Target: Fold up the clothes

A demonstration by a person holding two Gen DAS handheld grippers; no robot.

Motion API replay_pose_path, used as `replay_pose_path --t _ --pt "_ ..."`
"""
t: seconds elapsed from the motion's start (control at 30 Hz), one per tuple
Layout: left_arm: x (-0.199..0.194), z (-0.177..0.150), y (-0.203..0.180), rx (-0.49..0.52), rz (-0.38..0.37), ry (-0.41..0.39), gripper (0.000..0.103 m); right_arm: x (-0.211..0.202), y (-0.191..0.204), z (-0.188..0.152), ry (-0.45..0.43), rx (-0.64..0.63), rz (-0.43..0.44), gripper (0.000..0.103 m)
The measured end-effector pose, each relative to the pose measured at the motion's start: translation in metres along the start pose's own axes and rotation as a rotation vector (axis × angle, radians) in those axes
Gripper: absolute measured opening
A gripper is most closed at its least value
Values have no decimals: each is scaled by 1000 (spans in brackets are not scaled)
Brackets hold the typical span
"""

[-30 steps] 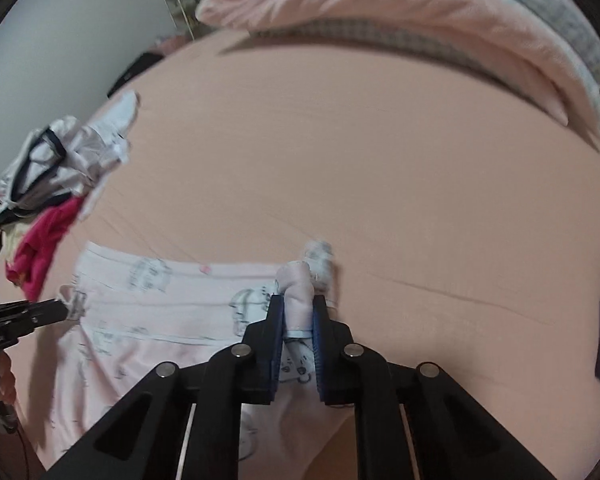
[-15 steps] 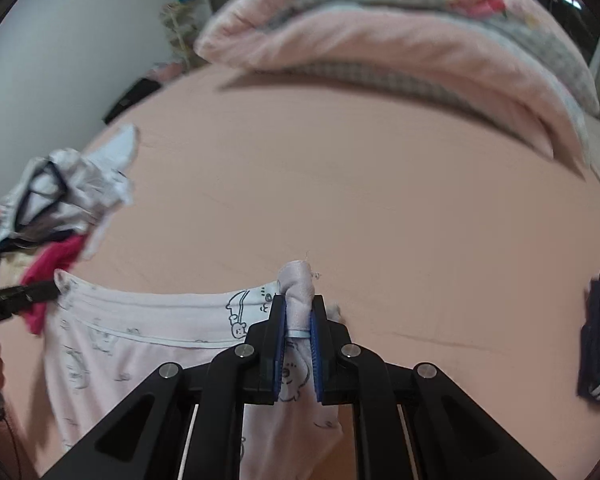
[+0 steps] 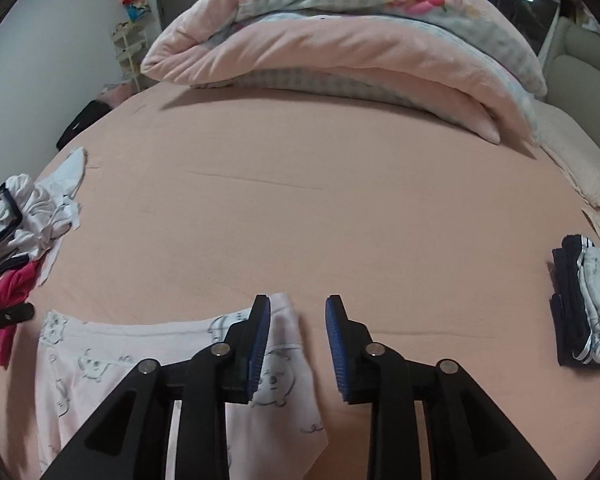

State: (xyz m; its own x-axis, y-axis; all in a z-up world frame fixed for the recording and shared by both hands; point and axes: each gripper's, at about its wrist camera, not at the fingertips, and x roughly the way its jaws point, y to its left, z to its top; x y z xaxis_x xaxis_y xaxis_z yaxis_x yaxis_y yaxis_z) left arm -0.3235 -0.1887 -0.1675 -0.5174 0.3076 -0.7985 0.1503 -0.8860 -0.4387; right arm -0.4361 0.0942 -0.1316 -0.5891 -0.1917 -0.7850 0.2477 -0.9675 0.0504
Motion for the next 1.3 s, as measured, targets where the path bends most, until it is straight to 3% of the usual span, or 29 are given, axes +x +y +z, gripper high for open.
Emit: replay_pose_path --t 0.13,0.23,0.37,0.57,0.7,0.77,0.8,0.83,0.87,1.03,1.13,1.23,1.27,1.3 --pt "7 -14 -5 -10 -13 41 9 16 21 -10 69 -88 -32 29" --pt "13 -13 -9 24 24 53 9 25 20 -16 101 -82 -42 29" --pt "23 -9 -12 45 40 67 11 28 16 -20 113 -68 -42 36" --pt "20 -6 -14 51 47 46 13 34 11 -27 131 -47 -43 36" --pt "23 -3 -20 51 16 30 30 29 0 -27 139 -31 -48 40" --pt "26 -3 -22 67 15 26 31 30 -3 -26 142 -25 -50 41" --pt "26 -5 -24 87 27 20 24 30 -3 -27 145 -26 -52 41" --pt "26 -7 -27 109 40 14 8 29 -3 -27 149 -30 -54 41" --pt "23 -8 -28 115 42 4 2 29 -2 -27 151 -34 -56 41" --pt "1 0 -37 165 29 -75 2 24 -1 -25 147 -33 -71 41" --pt "11 2 -26 143 63 -35 2 29 -1 -26 157 -36 -78 41" --pt "35 0 -14 114 92 32 6 37 0 -27 168 -53 -129 58" --pt "35 0 -15 117 97 31 6 39 0 -24 167 -62 -151 69" --pt "34 2 -16 121 101 28 6 41 -3 -23 169 -56 -158 73"
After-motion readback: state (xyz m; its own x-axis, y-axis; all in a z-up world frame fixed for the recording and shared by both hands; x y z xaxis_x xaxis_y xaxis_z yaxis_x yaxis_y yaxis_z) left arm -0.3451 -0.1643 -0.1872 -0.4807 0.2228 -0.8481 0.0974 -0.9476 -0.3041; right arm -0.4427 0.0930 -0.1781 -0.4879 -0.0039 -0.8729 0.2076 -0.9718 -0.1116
